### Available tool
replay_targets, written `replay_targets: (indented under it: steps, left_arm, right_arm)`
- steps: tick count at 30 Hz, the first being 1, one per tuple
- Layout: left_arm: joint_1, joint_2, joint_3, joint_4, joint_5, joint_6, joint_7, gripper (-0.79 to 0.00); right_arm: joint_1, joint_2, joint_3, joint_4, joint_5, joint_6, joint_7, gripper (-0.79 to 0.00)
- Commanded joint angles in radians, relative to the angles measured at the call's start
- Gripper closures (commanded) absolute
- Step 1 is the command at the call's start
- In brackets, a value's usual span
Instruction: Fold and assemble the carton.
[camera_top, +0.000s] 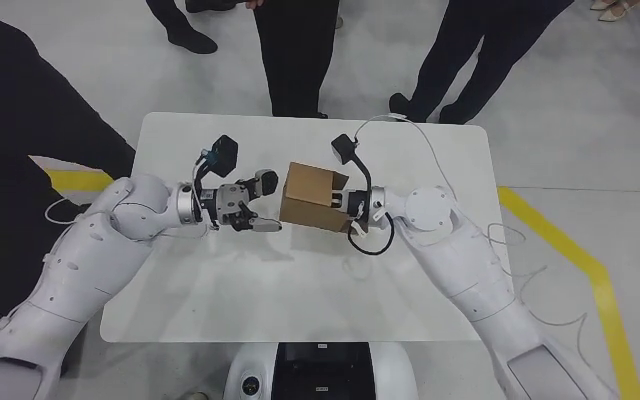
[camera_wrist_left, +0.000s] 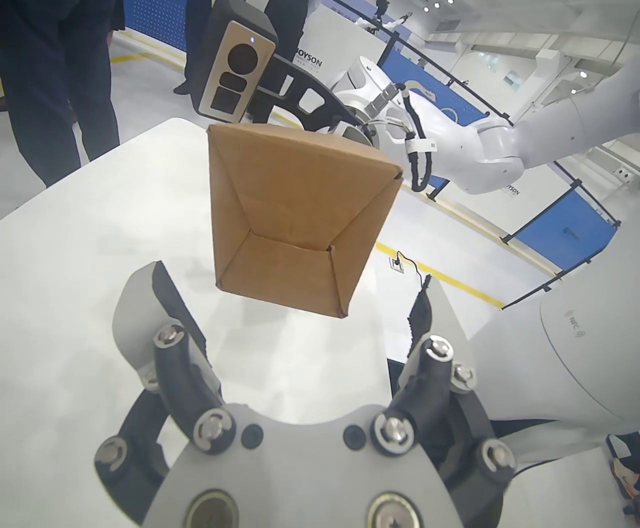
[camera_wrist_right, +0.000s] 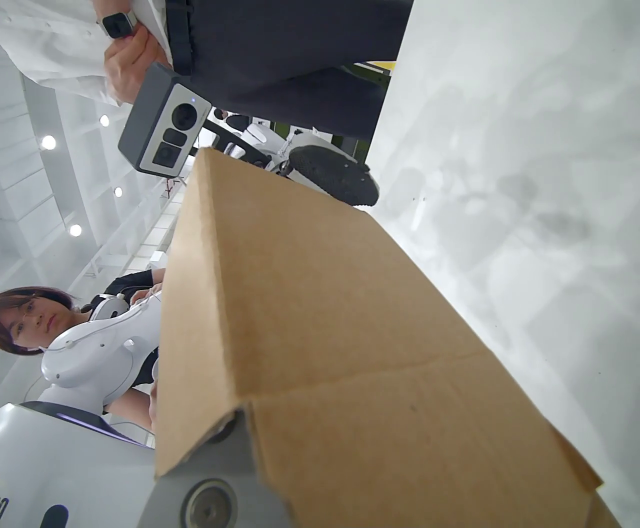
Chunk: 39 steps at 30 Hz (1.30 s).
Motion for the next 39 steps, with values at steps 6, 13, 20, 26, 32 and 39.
replay_targets:
  steps: [6, 13, 20, 26, 32, 39]
  left_arm:
    - [-0.032, -0.006, 0.034, 0.003, 0.064, 0.000, 0.037, -0.785]
    - [-0.054, -0.008, 0.072, 0.004, 0.141, 0.000, 0.088, -0.785]
    - [-0.073, -0.003, 0.112, 0.001, 0.182, 0.000, 0.136, -0.785]
    - [-0.094, 0.003, 0.146, 0.001, 0.195, 0.000, 0.175, -0.785]
    - [-0.115, 0.009, 0.175, 0.008, 0.208, 0.000, 0.210, -0.640]
    - [-0.134, 0.019, 0.206, 0.018, 0.209, 0.000, 0.238, -0.536]
  right_arm:
    - [0.003, 0.001, -0.008, 0.001, -0.011, 0.004, 0.014, 0.000]
    - [0.019, 0.000, -0.014, -0.003, 0.001, 0.006, 0.051, 0.000]
    - [0.035, -0.001, -0.015, 0.004, 0.013, 0.003, 0.072, 0.000]
    - [0.047, -0.003, -0.020, 0.015, 0.016, 0.002, 0.077, 0.000]
    - [0.058, -0.005, -0.025, 0.027, 0.020, -0.001, 0.080, 0.000]
    - [0.068, -0.007, -0.032, 0.034, 0.021, -0.003, 0.085, 0.000]
